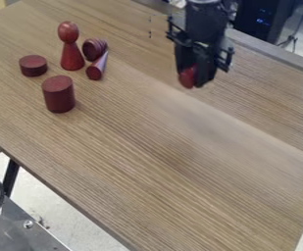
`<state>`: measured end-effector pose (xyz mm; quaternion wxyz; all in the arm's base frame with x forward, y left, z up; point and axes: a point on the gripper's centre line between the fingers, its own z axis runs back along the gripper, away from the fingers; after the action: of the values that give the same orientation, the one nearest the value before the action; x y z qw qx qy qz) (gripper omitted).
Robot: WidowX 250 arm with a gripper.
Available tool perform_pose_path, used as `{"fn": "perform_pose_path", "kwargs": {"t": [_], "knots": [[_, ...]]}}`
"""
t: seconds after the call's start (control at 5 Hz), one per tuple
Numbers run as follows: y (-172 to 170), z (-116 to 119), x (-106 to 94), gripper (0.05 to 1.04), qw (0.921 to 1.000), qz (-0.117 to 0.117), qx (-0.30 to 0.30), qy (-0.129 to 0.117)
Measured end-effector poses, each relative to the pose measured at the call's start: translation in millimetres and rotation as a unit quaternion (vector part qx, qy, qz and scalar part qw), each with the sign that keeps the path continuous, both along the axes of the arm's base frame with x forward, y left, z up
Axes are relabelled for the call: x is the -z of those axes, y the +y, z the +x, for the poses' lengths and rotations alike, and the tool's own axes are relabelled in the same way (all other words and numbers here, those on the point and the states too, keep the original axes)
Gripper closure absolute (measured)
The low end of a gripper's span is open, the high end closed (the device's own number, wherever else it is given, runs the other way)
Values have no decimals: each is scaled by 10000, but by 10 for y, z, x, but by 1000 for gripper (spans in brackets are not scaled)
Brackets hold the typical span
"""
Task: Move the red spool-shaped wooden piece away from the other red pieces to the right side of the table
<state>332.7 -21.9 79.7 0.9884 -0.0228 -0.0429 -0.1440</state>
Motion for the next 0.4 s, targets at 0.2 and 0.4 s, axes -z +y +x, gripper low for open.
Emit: {"fn": "perform_pose_path", "kwargs": {"t": [0.2, 0.4], "knots": [[-178, 4, 80, 674, 9975, -151, 678, -144], [-459, 52, 145, 673, 9849, -416, 1570, -596]]}}
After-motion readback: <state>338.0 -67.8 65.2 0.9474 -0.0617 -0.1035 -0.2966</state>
